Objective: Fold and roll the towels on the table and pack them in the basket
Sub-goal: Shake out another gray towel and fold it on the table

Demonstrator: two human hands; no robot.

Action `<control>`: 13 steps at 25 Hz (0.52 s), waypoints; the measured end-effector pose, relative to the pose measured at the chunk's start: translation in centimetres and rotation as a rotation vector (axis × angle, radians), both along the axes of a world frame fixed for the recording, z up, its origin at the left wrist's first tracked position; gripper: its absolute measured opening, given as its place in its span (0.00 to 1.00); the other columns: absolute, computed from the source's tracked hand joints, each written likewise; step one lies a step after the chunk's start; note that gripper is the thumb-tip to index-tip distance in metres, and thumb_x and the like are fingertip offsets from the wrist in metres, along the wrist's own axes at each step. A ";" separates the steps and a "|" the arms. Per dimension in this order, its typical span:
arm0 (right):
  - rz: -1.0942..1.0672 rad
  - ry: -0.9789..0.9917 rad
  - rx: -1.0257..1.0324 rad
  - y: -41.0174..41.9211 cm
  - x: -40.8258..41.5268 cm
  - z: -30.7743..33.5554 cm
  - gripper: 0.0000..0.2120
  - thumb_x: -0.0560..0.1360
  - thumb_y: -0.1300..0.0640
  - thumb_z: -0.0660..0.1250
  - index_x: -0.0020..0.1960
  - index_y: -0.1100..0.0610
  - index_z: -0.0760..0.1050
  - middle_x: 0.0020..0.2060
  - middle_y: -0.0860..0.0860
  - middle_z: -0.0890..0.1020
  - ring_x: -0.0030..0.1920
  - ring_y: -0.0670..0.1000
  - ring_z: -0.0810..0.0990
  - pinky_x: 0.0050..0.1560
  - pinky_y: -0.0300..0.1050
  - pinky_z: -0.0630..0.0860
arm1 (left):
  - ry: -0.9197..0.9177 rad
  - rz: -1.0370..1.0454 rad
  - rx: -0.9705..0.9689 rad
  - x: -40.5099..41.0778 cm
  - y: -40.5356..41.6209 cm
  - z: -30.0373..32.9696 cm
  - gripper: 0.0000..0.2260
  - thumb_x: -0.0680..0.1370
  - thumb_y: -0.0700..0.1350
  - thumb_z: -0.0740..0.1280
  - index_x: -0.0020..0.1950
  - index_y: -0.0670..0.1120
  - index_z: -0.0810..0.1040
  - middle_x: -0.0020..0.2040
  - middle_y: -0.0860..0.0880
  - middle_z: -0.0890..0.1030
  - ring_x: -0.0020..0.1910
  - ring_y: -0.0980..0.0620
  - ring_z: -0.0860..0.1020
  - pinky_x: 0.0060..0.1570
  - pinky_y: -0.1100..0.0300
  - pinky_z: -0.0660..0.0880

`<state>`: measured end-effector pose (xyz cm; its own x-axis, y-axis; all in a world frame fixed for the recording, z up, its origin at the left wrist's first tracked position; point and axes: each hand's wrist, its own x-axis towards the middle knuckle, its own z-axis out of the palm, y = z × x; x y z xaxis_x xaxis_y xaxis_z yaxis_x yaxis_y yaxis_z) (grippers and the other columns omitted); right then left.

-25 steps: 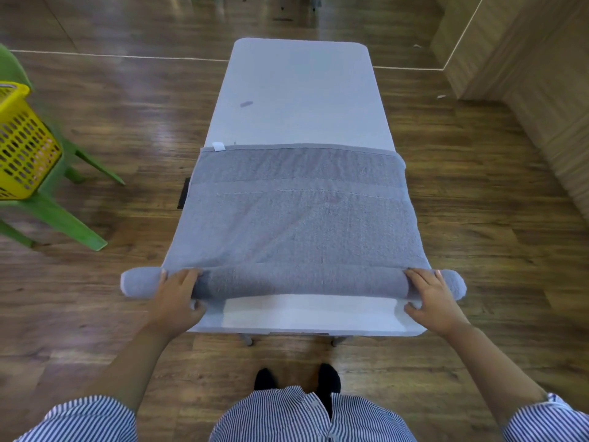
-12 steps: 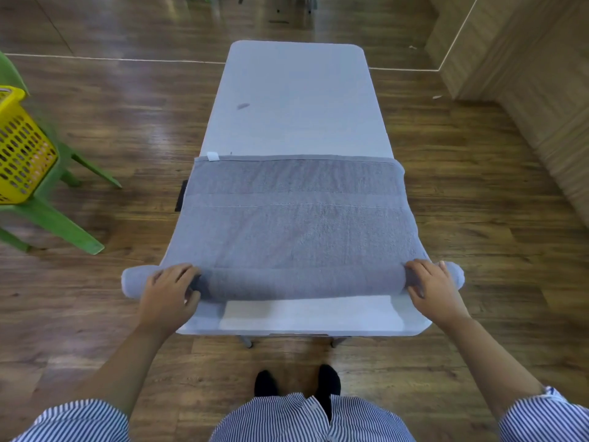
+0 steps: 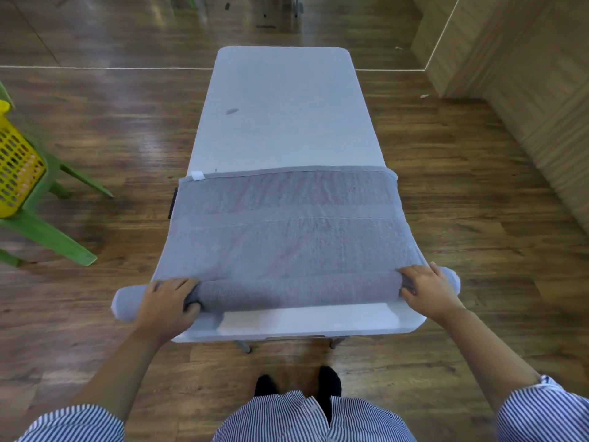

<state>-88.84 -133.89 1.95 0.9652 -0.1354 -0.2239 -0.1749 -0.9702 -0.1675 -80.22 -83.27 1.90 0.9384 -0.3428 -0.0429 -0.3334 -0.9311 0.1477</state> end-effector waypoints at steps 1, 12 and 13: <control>0.003 -0.067 -0.004 0.4 -0.1 0.0 0.20 0.69 0.61 0.66 0.62 0.57 0.74 0.54 0.52 0.79 0.58 0.56 0.75 0.71 0.59 0.54 | -0.034 0.014 -0.012 0.1 -0.1 0.1 0.24 0.66 0.51 0.56 0.55 0.44 0.80 0.50 0.46 0.82 0.49 0.45 0.79 0.52 0.43 0.71; 0.033 -0.009 -0.009 0.7 0.3 -0.2 0.20 0.70 0.59 0.66 0.62 0.55 0.73 0.55 0.50 0.79 0.60 0.53 0.74 0.72 0.54 0.54 | 0.030 0.018 0.074 0.0 -1.4 -0.1 0.19 0.65 0.48 0.64 0.53 0.44 0.81 0.45 0.48 0.83 0.44 0.44 0.82 0.45 0.47 0.75; 0.024 0.022 0.003 0.7 0.4 0.1 0.19 0.71 0.58 0.64 0.62 0.54 0.73 0.55 0.49 0.79 0.60 0.52 0.75 0.71 0.54 0.53 | 0.026 0.009 0.078 0.0 -1.2 0.0 0.20 0.65 0.50 0.60 0.51 0.44 0.82 0.43 0.48 0.84 0.42 0.45 0.82 0.43 0.48 0.75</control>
